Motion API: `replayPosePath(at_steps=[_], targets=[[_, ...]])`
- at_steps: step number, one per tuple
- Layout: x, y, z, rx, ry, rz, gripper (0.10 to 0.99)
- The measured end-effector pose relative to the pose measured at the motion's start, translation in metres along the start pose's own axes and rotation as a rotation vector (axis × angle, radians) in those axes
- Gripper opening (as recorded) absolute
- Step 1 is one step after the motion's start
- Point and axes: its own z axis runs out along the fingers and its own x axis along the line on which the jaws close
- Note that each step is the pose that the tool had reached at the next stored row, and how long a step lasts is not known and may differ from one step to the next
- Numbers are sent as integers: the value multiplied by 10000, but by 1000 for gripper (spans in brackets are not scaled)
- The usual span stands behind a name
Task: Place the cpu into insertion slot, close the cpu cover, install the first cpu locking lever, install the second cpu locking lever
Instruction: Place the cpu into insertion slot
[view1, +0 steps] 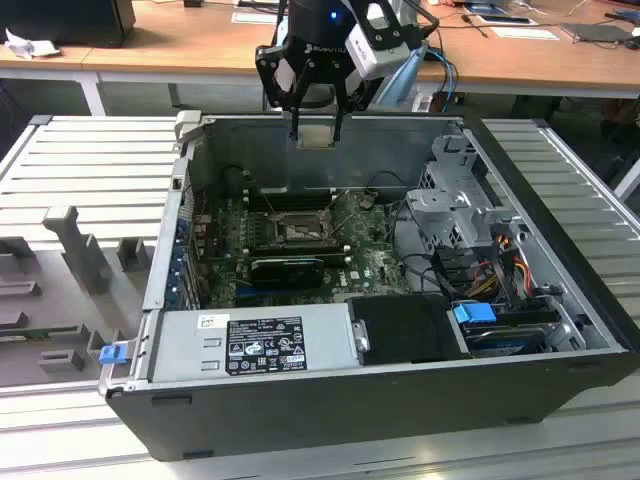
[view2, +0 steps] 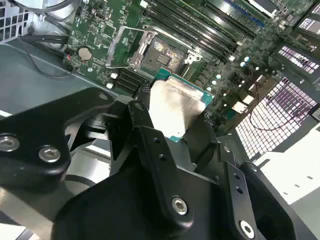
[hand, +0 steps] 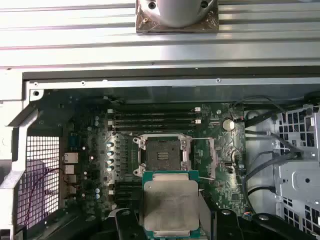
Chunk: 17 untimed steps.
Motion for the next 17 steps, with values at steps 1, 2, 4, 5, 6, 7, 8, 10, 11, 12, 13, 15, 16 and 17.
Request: replayPosePath(at_steps=[1, 2, 4, 5, 6, 7, 8, 10, 11, 12, 13, 15, 16, 17], targets=[[0, 0, 0, -6, -27, 301, 529], [0, 0, 3, -11, -54, 600, 529], [1, -1, 13, -17, -78, 870, 529], [2, -2, 17, -18, -85, 952, 529], [2, -2, 21, -21, -93, 1040, 529], [3, -2, 23, -21, -100, 1120, 529], [4, -3, 23, -20, -104, 1180, 529], [4, -3, 29, -28, -123, 1368, 529], [6, -3, 30, -28, -131, 1463, 529], [7, -3, 35, -32, -141, 1584, 529], [7, -4, 40, -33, -145, 1619, 529], [7, -7, 73, -33, -147, 1644, 529], [6, -8, 88, -28, -146, 1645, 529], [6, -8, 88, -27, -148, 1669, 529]])
